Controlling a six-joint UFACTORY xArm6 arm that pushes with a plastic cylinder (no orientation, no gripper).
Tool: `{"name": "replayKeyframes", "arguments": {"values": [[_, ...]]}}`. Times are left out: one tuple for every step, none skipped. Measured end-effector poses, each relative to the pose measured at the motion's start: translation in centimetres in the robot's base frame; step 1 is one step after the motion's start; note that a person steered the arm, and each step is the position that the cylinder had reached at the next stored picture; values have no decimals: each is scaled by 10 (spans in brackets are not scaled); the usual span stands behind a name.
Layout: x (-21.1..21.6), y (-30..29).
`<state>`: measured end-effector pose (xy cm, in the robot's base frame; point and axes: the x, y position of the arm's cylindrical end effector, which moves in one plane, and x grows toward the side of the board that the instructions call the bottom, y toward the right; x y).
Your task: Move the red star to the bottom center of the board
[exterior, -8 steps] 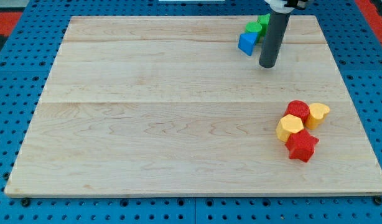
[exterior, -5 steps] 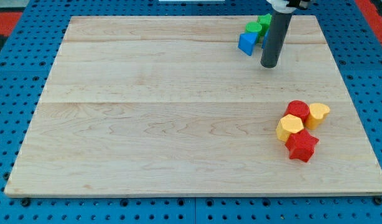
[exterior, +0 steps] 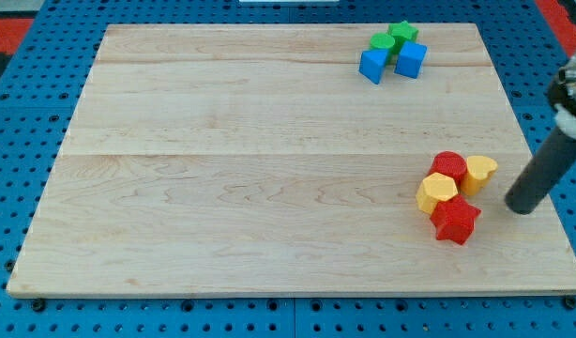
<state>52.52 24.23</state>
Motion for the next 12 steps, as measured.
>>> {"name": "replayKeyframes", "arguments": {"values": [[28, -8], [39, -6], [8, -33], [2, -96], [13, -56], [34, -3], [61, -79], [29, -134], [18, -181], [28, -174], [29, -186], [29, -231]]}}
